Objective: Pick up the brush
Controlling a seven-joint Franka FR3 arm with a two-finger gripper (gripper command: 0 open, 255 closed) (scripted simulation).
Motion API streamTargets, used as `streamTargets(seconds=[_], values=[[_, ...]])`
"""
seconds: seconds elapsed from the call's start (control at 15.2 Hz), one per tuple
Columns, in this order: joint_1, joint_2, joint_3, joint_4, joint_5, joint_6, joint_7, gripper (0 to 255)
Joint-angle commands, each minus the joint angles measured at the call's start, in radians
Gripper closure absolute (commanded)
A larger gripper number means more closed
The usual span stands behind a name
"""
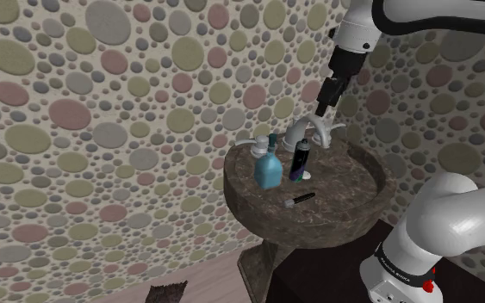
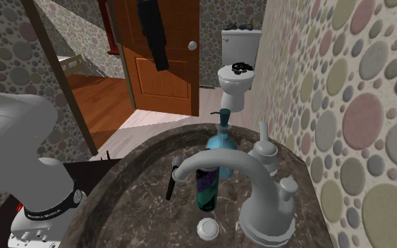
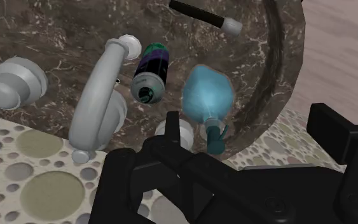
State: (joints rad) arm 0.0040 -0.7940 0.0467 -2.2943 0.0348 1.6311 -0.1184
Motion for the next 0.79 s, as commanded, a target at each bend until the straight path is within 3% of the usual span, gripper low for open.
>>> streamTargets(seconds=[0.0, 0.73], values=[[0.000, 0.000, 0.000, 0.000, 0.000, 0.000, 0.000, 0], [0.157, -0.017, -0.155, -0.371, -0.053, 0.318, -0.499, 0]])
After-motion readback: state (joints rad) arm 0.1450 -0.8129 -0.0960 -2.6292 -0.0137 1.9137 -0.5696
